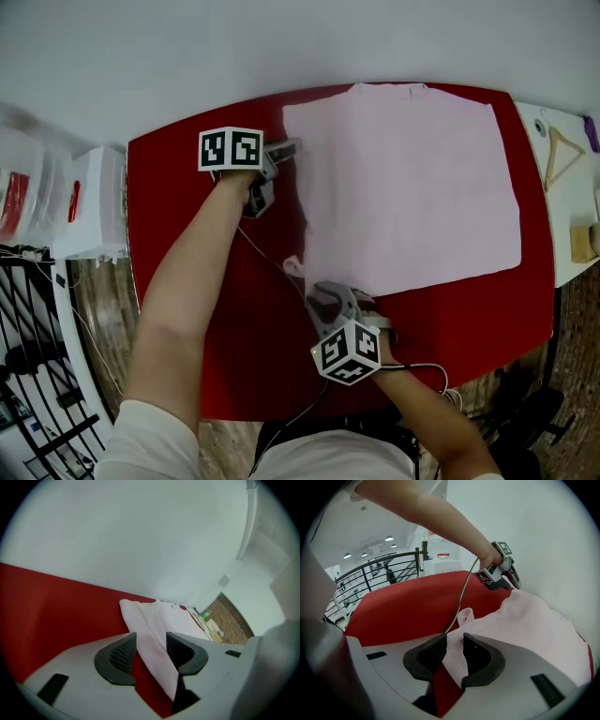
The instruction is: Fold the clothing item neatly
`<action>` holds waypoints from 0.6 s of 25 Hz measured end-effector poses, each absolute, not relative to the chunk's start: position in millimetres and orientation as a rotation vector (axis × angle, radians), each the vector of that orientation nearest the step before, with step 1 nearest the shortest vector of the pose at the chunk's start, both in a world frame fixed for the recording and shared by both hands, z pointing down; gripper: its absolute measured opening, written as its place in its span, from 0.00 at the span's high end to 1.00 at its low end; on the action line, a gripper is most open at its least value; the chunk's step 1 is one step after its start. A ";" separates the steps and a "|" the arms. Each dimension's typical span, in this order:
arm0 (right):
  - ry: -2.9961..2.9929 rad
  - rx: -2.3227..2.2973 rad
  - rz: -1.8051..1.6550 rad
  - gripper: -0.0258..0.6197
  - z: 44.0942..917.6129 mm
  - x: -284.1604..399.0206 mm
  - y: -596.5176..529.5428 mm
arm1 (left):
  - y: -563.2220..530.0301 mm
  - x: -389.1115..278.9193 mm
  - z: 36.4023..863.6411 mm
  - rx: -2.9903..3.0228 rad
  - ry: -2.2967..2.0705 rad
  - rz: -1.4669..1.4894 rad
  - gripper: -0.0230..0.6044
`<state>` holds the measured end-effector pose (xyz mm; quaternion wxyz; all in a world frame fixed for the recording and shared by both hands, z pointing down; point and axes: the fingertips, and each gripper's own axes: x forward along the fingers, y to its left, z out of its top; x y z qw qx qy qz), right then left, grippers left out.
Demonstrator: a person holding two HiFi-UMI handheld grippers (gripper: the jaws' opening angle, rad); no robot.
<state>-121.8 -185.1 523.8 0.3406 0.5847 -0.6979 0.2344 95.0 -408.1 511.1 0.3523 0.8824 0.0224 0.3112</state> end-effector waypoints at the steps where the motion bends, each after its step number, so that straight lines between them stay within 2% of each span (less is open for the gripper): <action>1: -1.813 1.519 0.616 0.82 525.5 -122.2 -185.1 | -411.9 104.4 512.5 2.294 0.056 0.821 0.68; 10: -1.797 1.526 0.653 0.82 537.3 -124.4 -186.1 | -437.5 156.9 536.0 2.395 -0.056 1.044 0.68; 11: -1.797 1.534 0.659 0.82 537.8 -124.5 -186.0 | -438.0 156.7 539.8 2.396 -0.060 1.068 0.71; 13: -1.799 1.552 0.667 0.82 538.6 -124.4 -185.7 | -440.1 155.9 542.4 2.388 -0.059 1.072 0.87; 15: -1.804 1.562 0.673 0.82 539.2 -124.7 -185.1 | -442.1 156.0 541.4 2.380 -0.051 1.051 0.92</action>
